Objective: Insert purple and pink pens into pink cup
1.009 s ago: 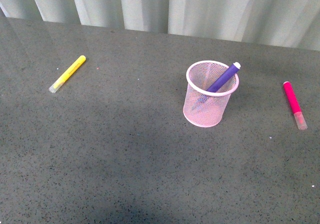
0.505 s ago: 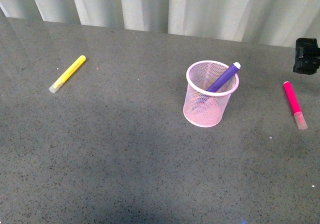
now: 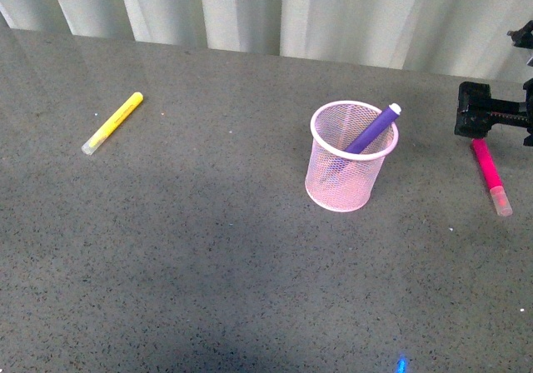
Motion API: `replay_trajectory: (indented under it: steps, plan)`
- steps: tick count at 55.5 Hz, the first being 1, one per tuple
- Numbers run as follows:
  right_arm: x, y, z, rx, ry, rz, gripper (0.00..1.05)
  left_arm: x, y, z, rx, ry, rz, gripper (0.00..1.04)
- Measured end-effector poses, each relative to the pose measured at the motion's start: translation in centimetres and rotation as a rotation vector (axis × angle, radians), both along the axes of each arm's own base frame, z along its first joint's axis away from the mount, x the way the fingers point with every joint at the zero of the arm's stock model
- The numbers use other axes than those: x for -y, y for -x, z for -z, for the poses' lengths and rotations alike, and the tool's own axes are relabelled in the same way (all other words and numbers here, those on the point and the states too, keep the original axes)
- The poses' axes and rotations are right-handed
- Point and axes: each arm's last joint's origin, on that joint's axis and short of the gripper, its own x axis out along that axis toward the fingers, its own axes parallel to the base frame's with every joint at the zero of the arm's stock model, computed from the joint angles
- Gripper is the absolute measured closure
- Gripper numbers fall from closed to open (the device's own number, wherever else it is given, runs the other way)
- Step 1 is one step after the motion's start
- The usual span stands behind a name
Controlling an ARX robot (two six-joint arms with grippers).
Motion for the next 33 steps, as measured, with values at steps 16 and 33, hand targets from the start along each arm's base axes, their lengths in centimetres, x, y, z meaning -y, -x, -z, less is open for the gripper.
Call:
replay_trajectory:
  steps: [16, 33]
  plan:
    - [1.0, -0.1, 2.1, -0.039, -0.012, 0.026, 0.07, 0.0, 0.0, 0.0, 0.0, 0.0, 0.0, 0.07]
    - [1.7, -0.5, 3.4, -0.041, -0.017, 0.04, 0.07, 0.0, 0.0, 0.0, 0.0, 0.0, 0.0, 0.07]
